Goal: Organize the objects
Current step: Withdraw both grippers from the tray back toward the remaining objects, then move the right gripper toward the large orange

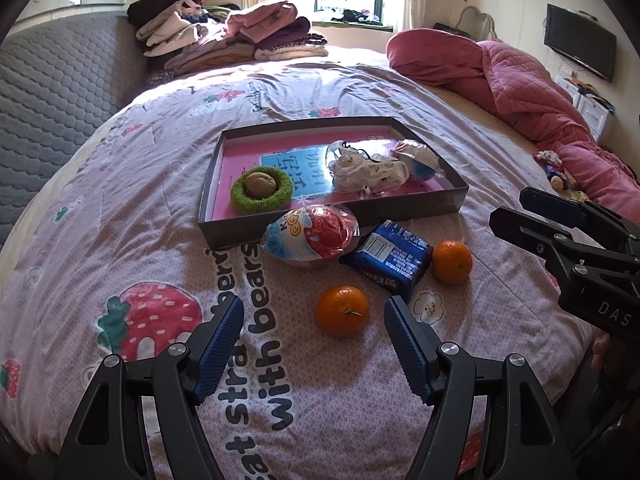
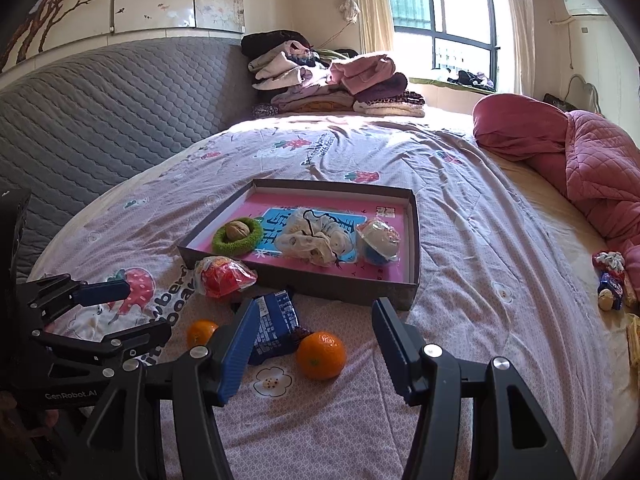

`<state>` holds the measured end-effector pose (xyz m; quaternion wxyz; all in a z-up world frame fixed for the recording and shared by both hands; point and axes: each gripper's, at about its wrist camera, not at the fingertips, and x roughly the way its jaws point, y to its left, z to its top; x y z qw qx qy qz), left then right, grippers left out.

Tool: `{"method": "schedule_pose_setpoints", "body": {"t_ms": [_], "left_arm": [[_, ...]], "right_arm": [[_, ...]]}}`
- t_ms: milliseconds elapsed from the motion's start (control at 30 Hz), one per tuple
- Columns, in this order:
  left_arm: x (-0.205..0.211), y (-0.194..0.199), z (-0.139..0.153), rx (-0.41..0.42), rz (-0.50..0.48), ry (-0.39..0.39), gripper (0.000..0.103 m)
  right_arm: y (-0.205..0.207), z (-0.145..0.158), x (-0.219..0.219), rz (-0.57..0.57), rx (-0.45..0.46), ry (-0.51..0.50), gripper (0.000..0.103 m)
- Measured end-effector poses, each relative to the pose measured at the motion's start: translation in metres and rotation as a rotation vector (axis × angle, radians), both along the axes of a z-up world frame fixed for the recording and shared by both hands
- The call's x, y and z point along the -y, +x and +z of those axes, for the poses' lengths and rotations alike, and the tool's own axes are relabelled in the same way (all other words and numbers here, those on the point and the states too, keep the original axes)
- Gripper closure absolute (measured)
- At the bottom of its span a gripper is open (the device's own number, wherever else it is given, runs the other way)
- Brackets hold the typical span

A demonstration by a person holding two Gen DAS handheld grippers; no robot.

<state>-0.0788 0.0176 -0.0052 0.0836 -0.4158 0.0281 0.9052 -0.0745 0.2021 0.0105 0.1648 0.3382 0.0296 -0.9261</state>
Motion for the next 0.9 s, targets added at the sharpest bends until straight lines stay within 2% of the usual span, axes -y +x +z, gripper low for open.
{"method": "schedule_pose_setpoints", "body": {"t_ms": [500, 900], "left_arm": [[-0.006, -0.003, -0.019, 0.066, -0.016, -0.014, 0.029], [-0.011, -0.005, -0.034, 0.102, -0.027, -0.027, 0.029]], "right_arm": [[-0.004, -0.026, 0.007, 0.019, 0.081, 0.067, 0.045], [-0.005, -0.038, 0.011, 0.023, 0.103, 0.107, 0.045]]}}
